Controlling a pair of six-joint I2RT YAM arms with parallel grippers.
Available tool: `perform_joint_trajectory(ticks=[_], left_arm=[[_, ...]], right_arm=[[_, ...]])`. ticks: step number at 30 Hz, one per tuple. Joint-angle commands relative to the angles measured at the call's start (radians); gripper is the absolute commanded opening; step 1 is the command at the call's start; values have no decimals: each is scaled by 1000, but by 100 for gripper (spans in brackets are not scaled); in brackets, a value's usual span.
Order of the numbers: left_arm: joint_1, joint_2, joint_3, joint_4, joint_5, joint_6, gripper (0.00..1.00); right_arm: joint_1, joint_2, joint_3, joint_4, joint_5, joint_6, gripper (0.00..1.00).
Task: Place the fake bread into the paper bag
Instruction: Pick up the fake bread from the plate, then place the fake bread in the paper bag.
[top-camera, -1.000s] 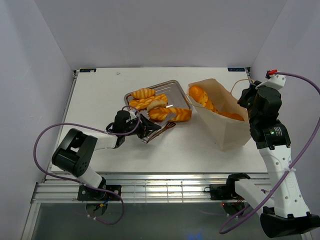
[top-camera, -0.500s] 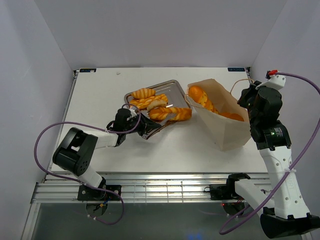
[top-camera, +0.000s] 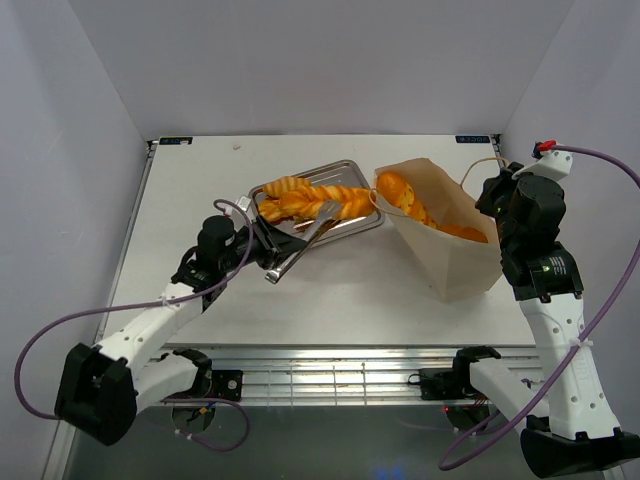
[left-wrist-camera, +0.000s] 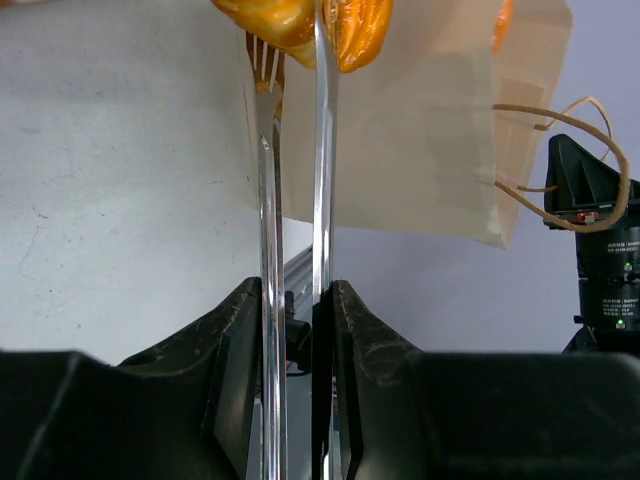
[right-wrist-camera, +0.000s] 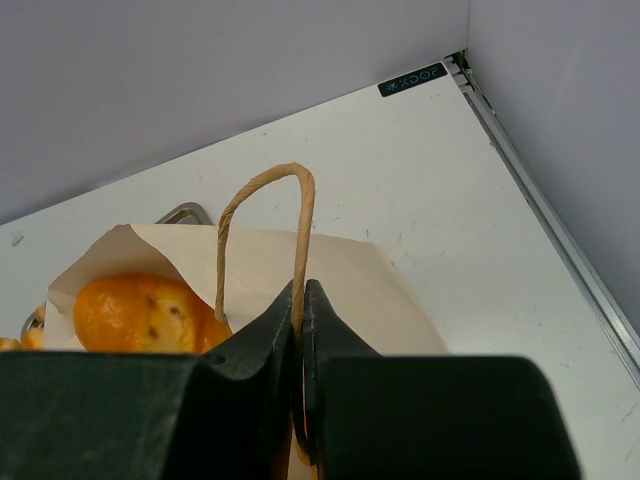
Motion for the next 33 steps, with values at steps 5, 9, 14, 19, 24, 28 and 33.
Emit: perform_joint_trajectory(ticks=[5, 9, 14, 19, 24, 28, 33], left_arm=[[12, -241, 277, -454, -244, 343, 12], [9, -244, 490, -567, -313, 502, 12], [-20, -75, 762, -615, -224, 710, 13], [-227, 96, 1047, -785, -317, 969, 14], [-304, 151, 1106, -867, -289, 1145, 16], [-349, 173, 1109, -876, -255, 1201, 17], [-465, 228, 1126, -890, -307, 1231, 18]], right_arm=[[-6, -9, 33, 22, 11, -10, 8], [-6, -8, 36, 24, 9, -8, 8], [-6, -5, 42, 22, 2, -5, 8], [-8, -6, 59, 18, 9, -13, 8], [-8, -6, 64, 18, 9, -17, 8], [-6, 3, 64, 18, -7, -8, 8], [-8, 12, 70, 18, -12, -2, 8]])
